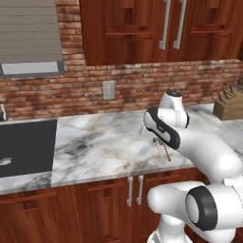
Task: Take the fork and place it on the left side of the plate. Then take the spoon and place it on the right side of the plate. Make sure they're directly next to the plate.
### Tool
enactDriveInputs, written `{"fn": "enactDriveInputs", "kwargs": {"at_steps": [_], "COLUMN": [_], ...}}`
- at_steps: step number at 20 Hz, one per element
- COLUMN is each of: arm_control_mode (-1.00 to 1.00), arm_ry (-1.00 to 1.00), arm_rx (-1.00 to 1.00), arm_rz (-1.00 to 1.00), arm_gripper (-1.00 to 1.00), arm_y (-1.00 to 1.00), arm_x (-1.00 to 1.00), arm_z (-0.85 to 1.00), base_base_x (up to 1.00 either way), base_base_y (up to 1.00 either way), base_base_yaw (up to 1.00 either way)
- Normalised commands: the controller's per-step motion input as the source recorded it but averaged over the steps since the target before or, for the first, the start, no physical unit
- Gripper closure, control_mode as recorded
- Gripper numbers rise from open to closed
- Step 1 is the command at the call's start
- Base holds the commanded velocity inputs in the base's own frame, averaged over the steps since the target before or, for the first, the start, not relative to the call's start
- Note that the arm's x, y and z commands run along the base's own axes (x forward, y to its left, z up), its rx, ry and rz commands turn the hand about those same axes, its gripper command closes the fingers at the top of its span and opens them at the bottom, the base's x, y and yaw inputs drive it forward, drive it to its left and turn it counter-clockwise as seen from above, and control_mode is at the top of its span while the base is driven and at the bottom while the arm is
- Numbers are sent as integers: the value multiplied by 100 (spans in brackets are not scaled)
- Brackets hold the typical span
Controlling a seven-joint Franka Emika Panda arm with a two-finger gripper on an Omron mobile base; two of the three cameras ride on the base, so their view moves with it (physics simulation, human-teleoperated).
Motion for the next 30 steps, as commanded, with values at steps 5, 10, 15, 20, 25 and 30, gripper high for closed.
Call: {"fn": "enactDriveInputs", "kwargs": {"at_steps": [5, 10, 15, 20, 25, 30], "arm_control_mode": [100, 100, 100, 100, 100, 100], "arm_ry": [0, 0, 0, 0, 0, 0], "arm_rx": [0, 0, 0, 0, 0, 0], "arm_rz": [0, 0, 0, 0, 0, 0], "arm_gripper": [100, 100, 100, 100, 100, 100], "arm_y": [0, 0, 0, 0, 0, 0], "arm_x": [0, 0, 0, 0, 0, 0], "arm_z": [0, 0, 0, 0, 0, 0], "base_base_x": [-10, -42, -15, -1, 0, 9], "base_base_y": [100, 83, 71, 70, 57, 43], "base_base_yaw": [10, 67, 92, 89, 89, 84]}}
